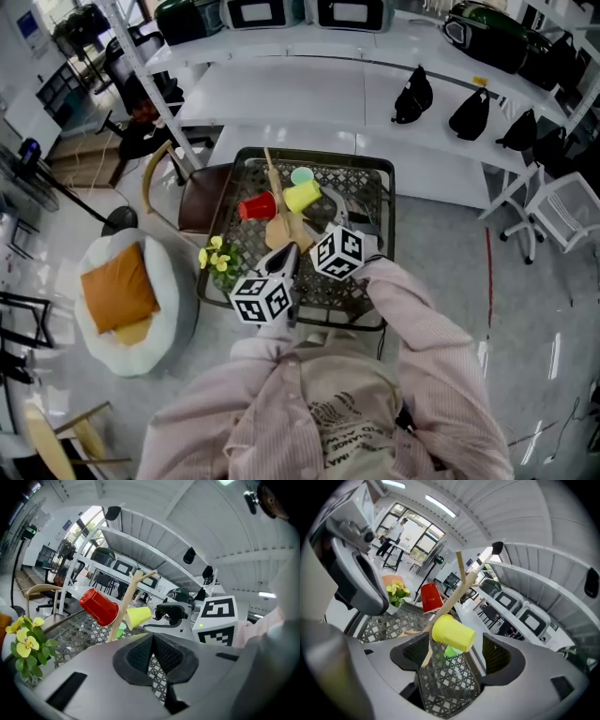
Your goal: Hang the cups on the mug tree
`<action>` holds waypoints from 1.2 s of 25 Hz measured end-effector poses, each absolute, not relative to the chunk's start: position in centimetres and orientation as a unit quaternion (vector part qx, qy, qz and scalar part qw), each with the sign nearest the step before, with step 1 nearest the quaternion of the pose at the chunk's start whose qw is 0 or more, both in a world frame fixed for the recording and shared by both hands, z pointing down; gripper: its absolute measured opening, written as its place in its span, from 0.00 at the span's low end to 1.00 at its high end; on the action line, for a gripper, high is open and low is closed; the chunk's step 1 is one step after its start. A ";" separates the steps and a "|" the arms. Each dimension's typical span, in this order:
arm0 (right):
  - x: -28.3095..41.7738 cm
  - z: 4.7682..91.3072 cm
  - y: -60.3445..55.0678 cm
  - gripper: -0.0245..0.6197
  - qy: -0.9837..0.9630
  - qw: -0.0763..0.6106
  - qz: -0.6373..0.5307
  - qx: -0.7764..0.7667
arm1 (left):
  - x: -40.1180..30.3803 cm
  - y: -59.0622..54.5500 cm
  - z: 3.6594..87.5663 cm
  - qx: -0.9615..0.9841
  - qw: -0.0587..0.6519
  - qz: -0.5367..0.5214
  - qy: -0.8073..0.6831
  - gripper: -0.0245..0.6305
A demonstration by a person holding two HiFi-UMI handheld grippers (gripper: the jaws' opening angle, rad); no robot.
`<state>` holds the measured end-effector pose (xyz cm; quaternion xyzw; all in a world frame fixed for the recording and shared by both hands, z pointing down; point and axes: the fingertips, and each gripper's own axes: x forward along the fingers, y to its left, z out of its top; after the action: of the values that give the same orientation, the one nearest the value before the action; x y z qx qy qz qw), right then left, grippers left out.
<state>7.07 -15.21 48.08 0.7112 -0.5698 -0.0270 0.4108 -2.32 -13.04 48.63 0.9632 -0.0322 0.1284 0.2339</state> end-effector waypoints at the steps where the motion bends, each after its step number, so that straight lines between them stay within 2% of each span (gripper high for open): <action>1: 7.4 48.1 -14.7 0.53 -0.570 0.392 -0.012 0.721 | -2.0 -12.8 48.7 0.963 0.234 0.129 -0.028 0.04; 11: 10.3 48.9 -8.8 0.53 -0.559 0.264 0.095 0.780 | 1.3 -9.0 49.3 0.962 0.232 0.145 0.019 0.04; 23: 13.4 50.2 -6.8 0.53 -0.573 0.184 0.146 0.786 | 4.4 -7.5 50.2 0.963 0.221 0.158 -0.002 0.04; 30: 16.0 52.5 -9.6 0.53 -0.620 0.167 0.170 0.748 | 6.2 -8.8 52.1 0.954 0.237 0.171 -0.071 0.04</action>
<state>16.04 -9.60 52.47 0.7477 -0.6197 0.1701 0.1671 6.22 -8.77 52.09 0.9538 -0.0710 0.1705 0.2368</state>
